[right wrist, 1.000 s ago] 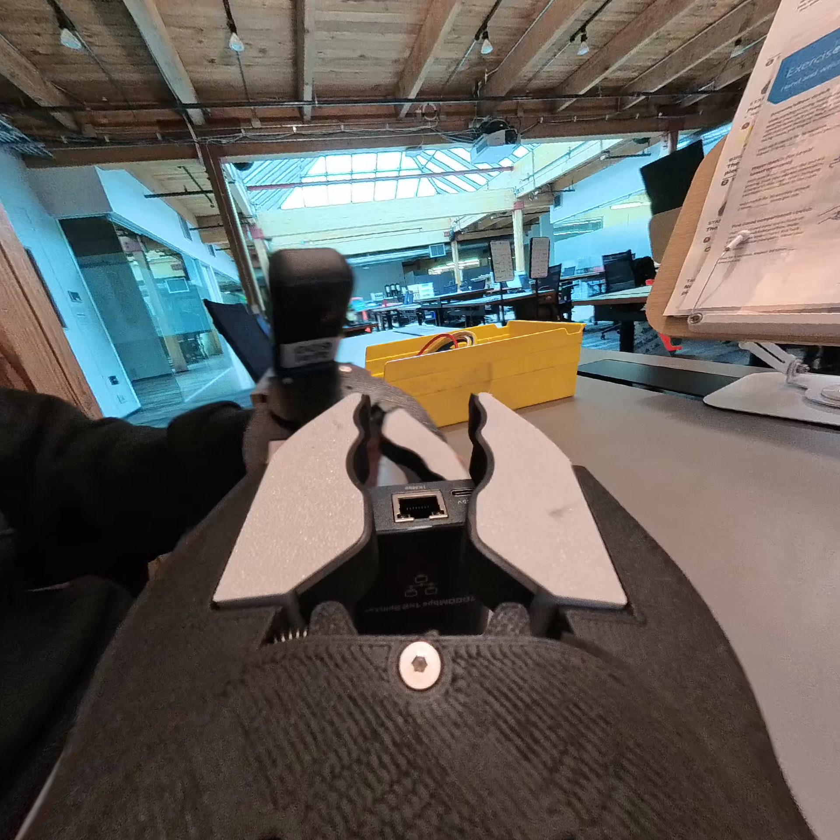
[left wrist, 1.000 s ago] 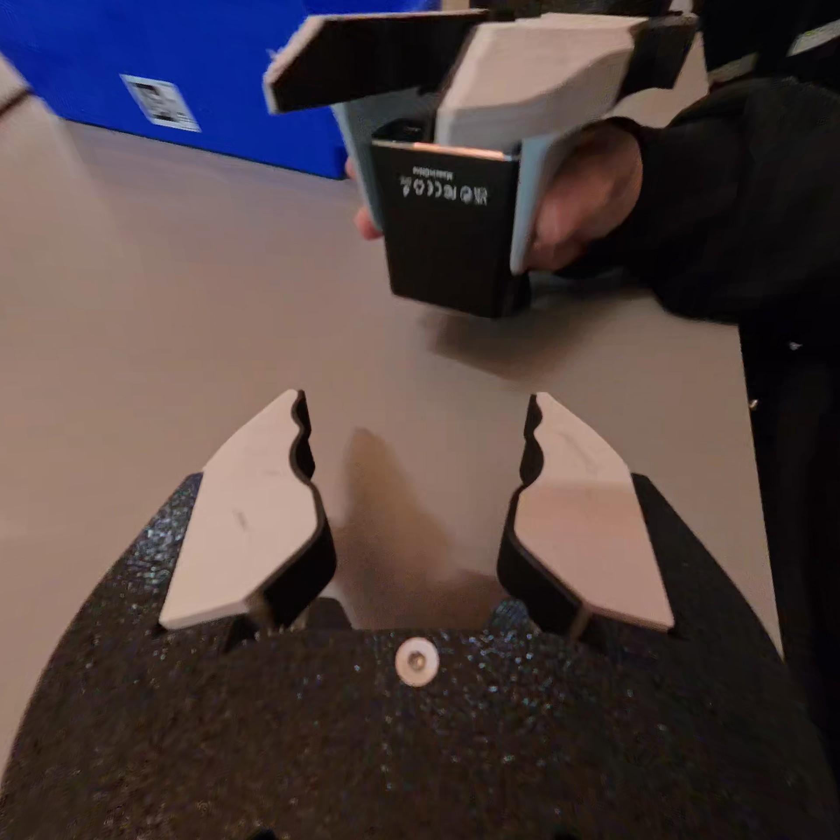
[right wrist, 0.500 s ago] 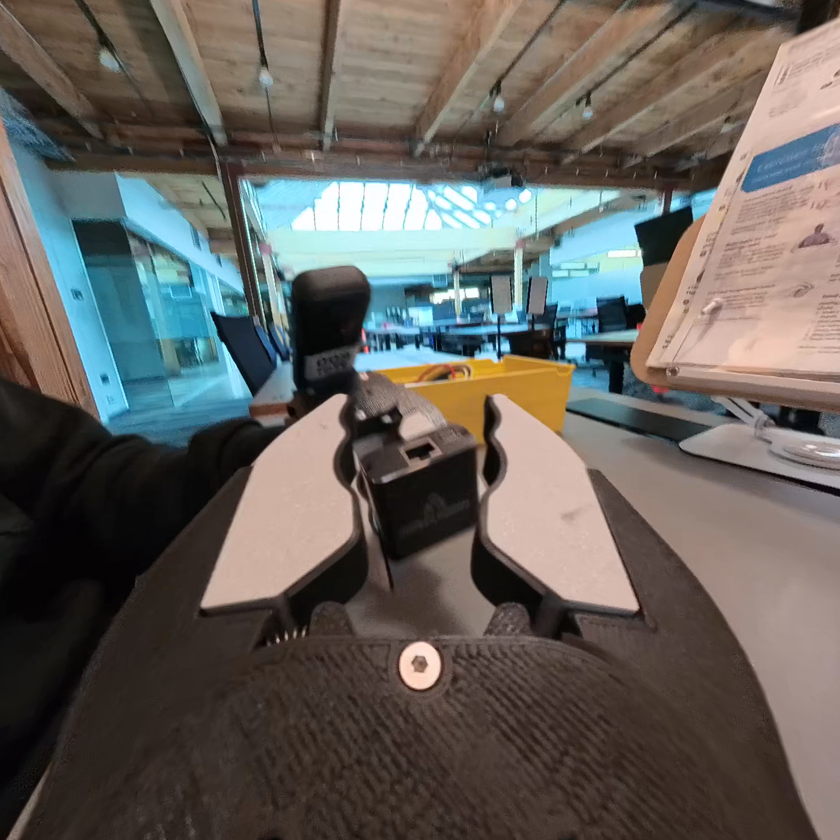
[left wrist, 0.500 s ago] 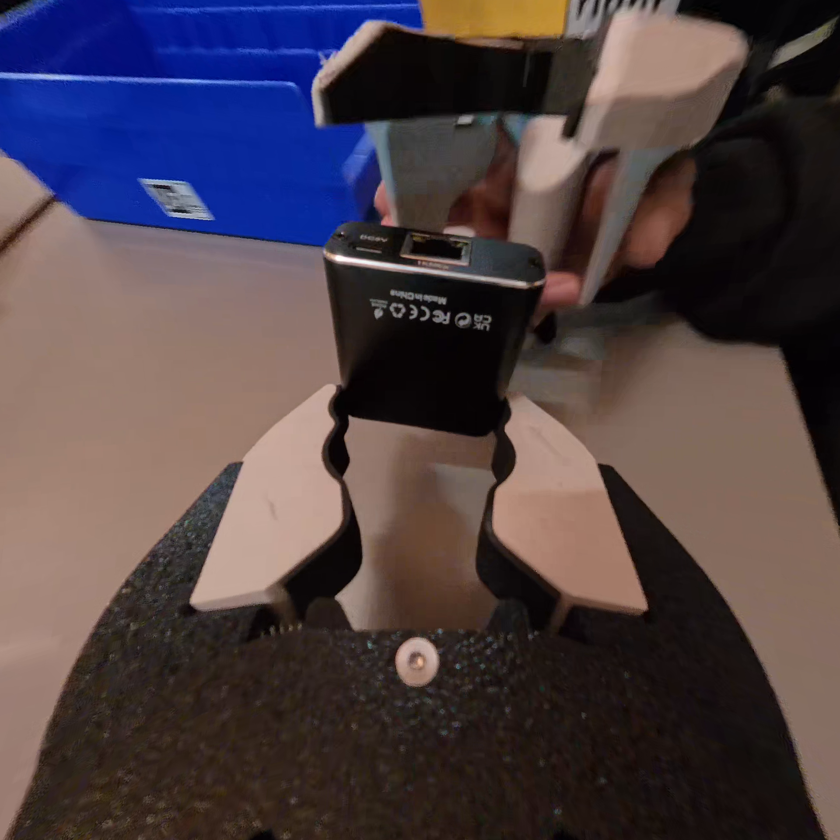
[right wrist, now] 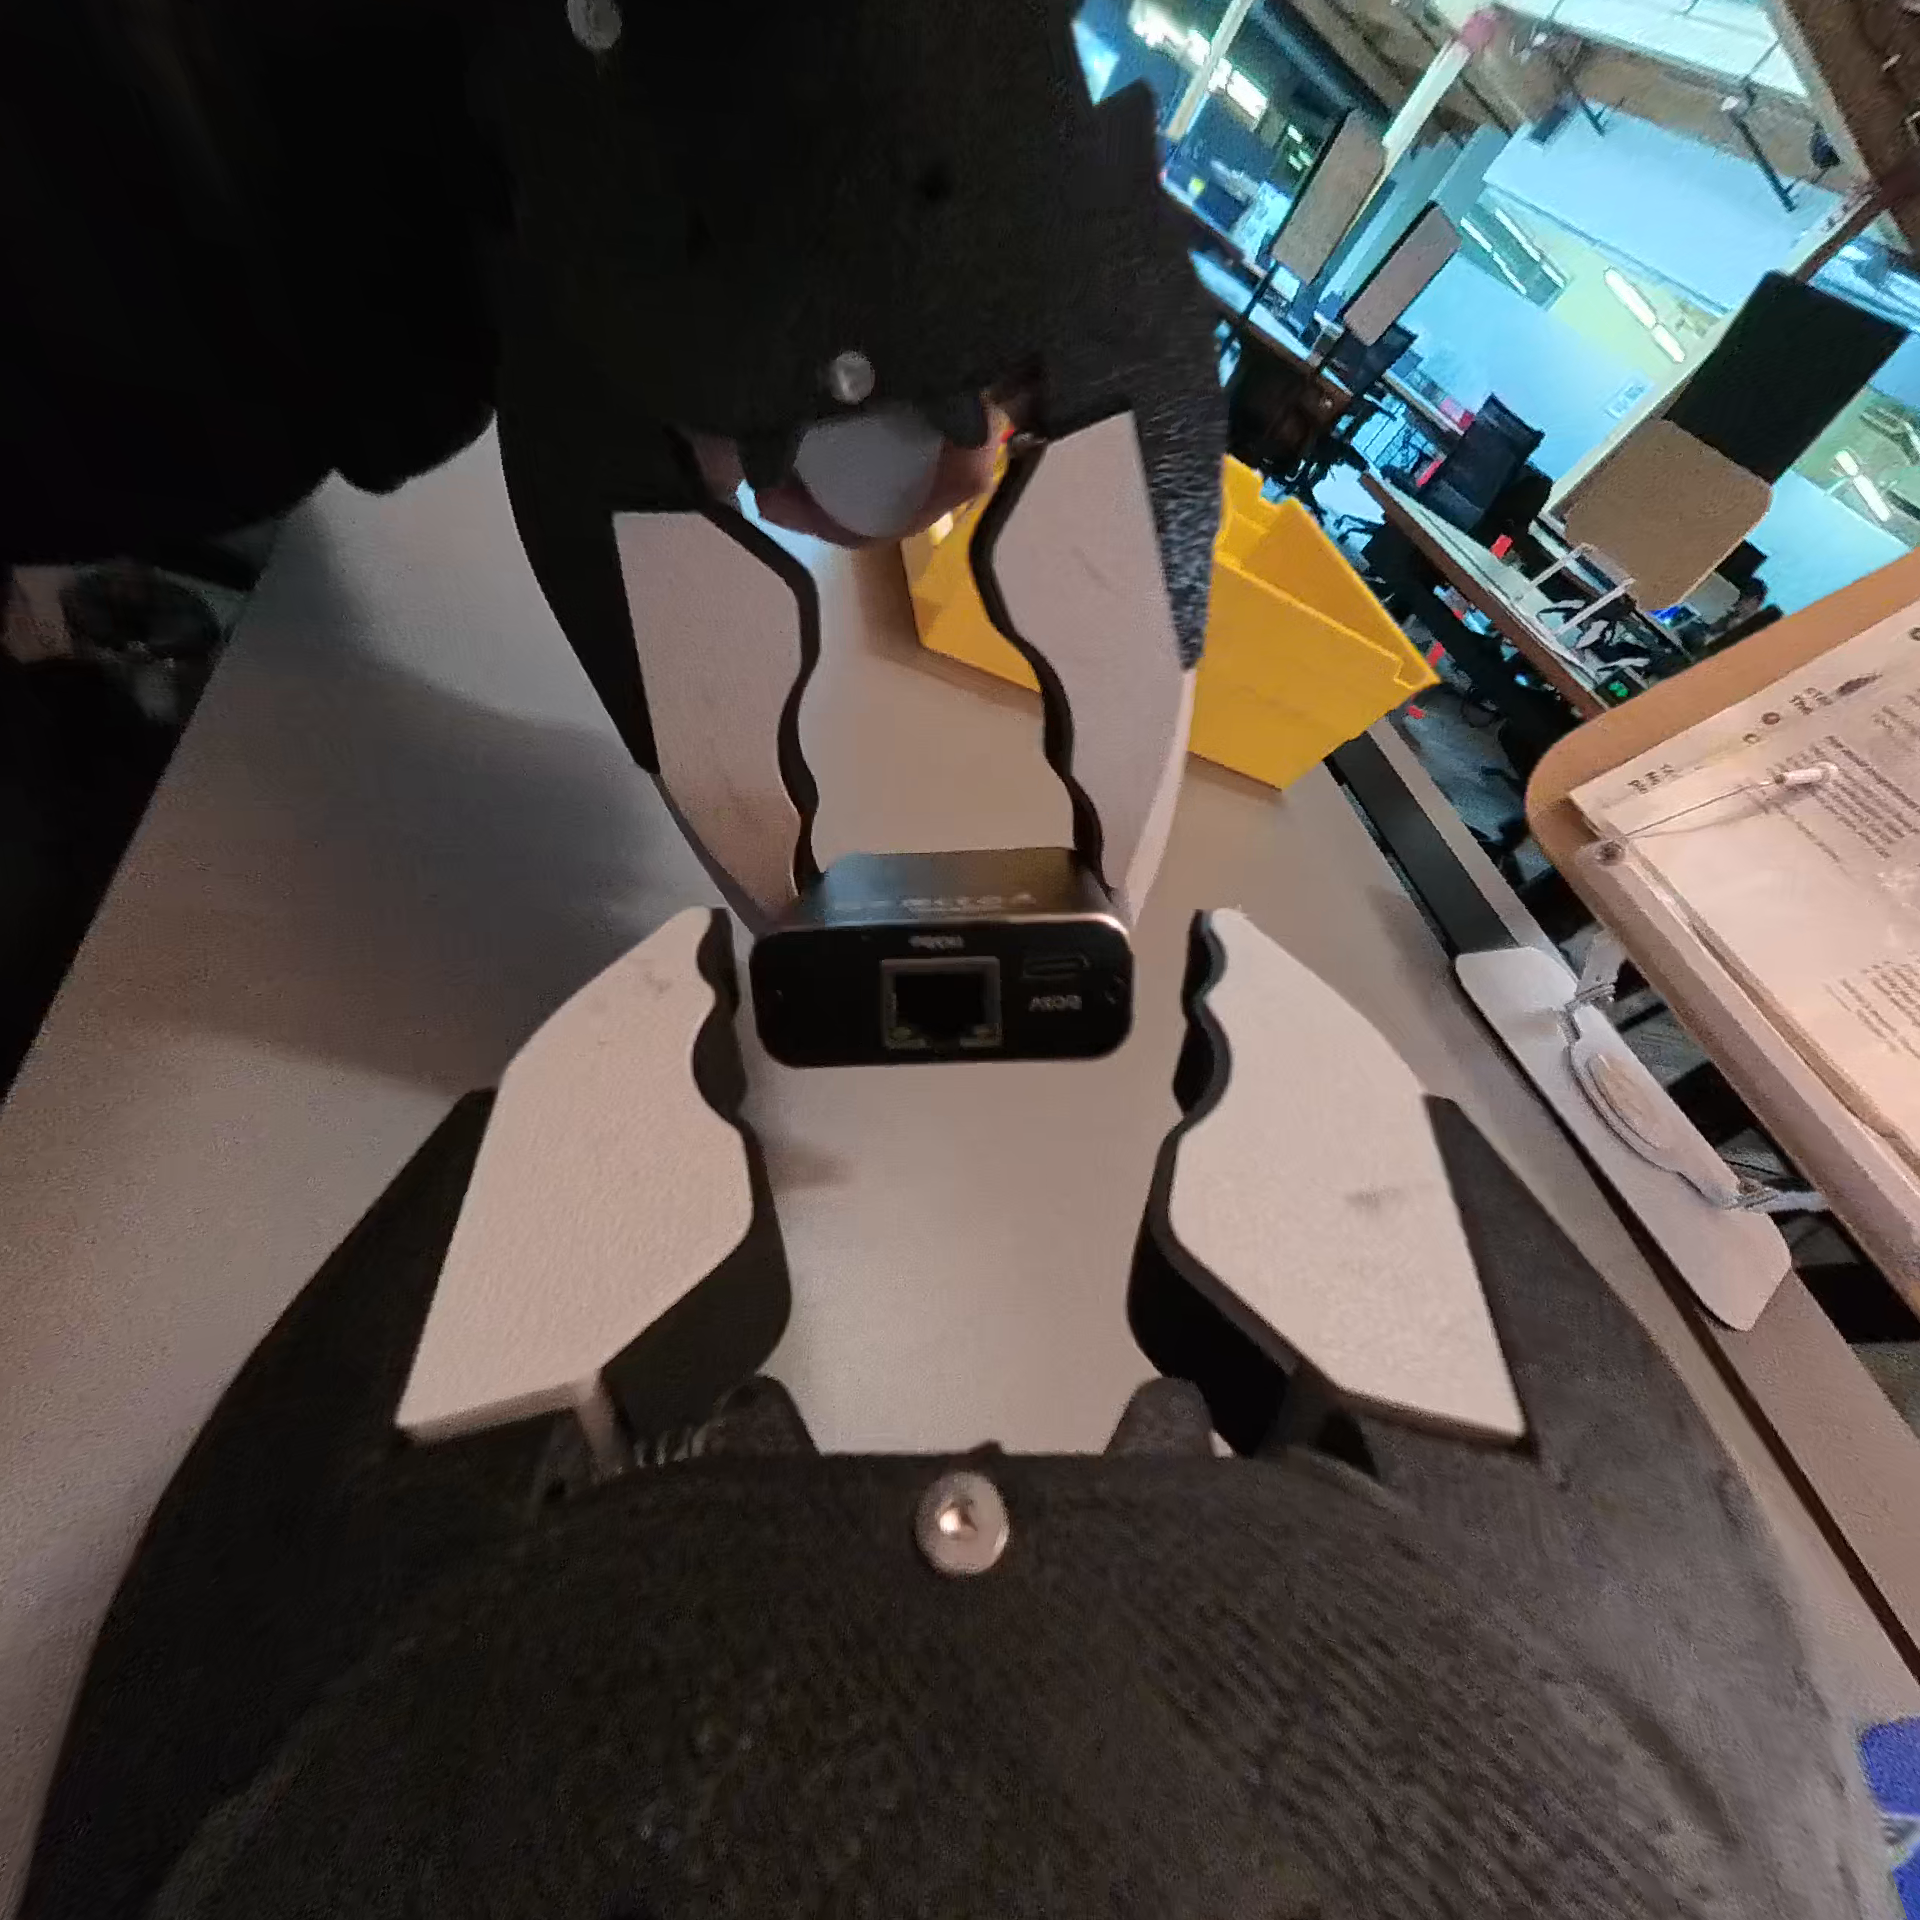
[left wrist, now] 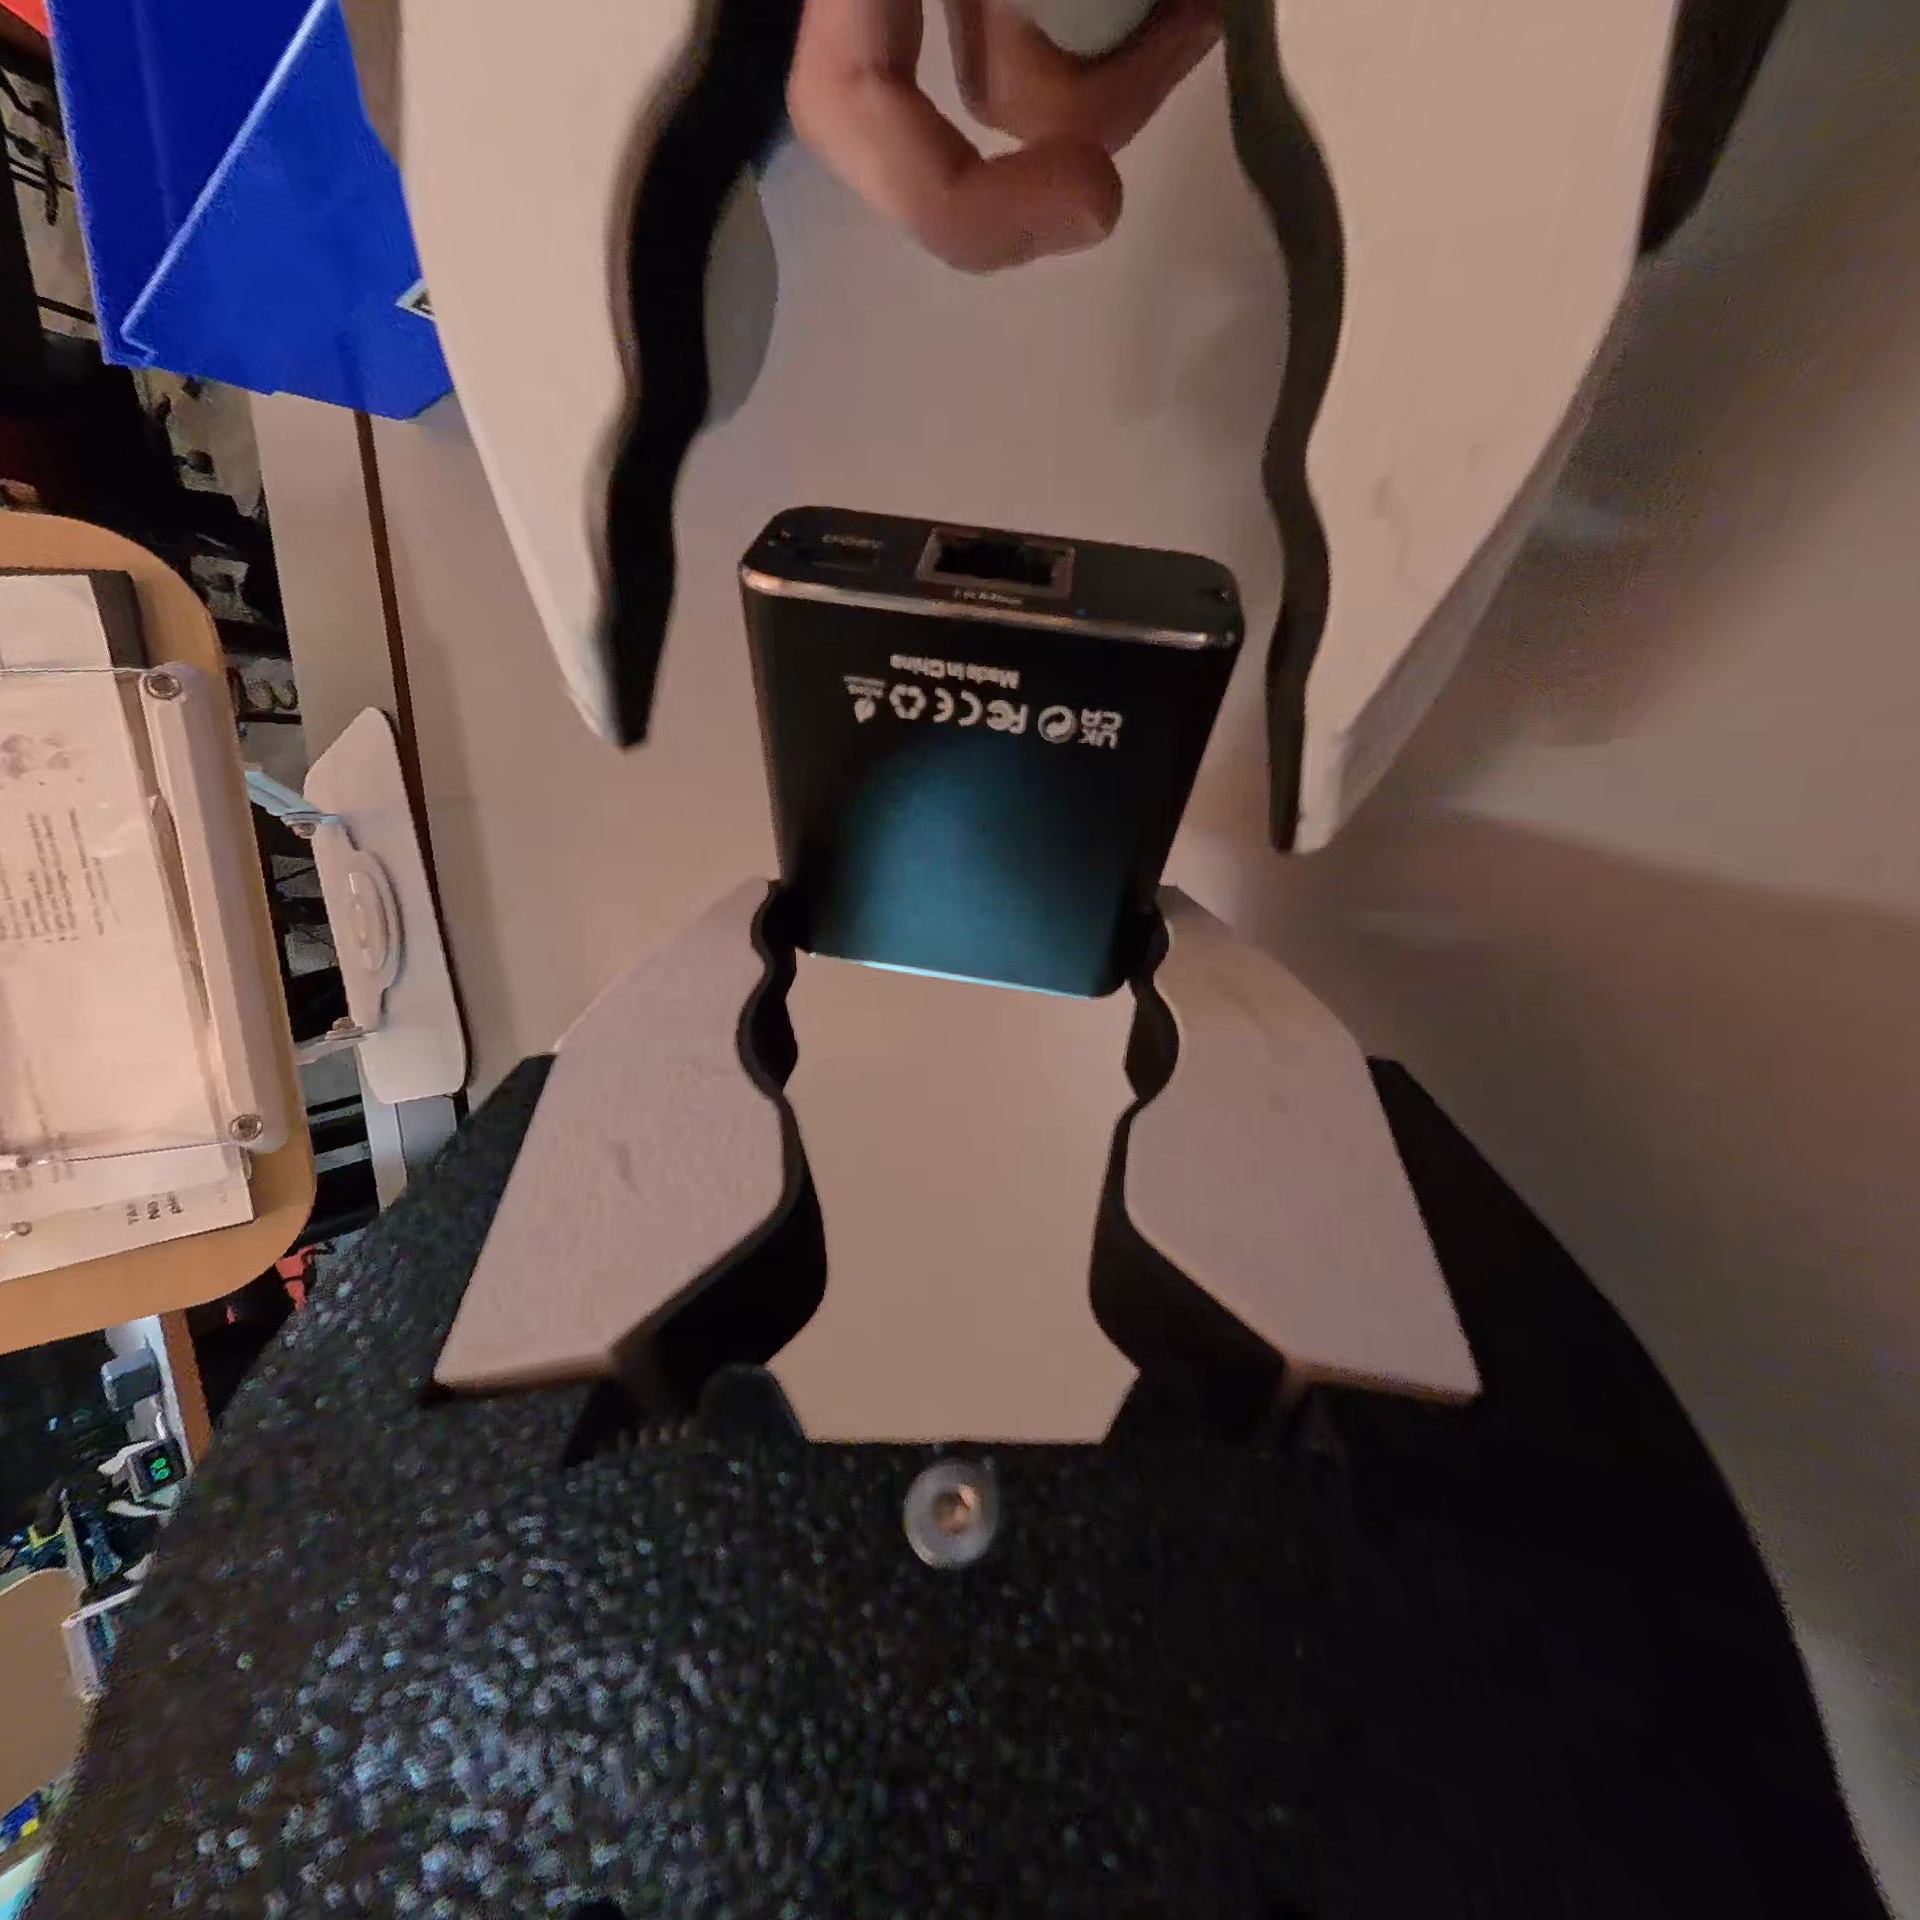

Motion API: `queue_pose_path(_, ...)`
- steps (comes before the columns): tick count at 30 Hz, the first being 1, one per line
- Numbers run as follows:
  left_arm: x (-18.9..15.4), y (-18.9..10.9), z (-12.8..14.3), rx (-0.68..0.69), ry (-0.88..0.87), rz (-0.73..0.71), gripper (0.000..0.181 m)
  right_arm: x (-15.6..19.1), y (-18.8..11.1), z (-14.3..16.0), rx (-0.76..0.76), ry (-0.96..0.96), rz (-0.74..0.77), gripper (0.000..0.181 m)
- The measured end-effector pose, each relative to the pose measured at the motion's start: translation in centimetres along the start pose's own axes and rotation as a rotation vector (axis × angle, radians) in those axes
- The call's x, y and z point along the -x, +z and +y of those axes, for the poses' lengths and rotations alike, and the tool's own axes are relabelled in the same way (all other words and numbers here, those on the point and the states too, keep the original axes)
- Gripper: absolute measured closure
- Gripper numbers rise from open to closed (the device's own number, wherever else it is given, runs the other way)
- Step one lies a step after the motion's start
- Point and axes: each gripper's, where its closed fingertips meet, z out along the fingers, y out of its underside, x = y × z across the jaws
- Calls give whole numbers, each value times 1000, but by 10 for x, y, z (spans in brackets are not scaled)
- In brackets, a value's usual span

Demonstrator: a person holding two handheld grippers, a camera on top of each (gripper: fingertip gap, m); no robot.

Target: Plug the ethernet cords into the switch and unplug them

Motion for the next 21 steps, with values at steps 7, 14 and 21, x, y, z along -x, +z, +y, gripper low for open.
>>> queue_pose_path(7,3,8,2,9,21,-35,120,-4,3,11,25,-15,26,112)
queue_pose_path(14,37,-38,-40,-662,-623,155,104,-42,-42,-20,-311,180,133,112)
queue_pose_path(21,22,-36,-63,-1039,-1255,1052,114,-36,-51,-52,-452,159,108,113)
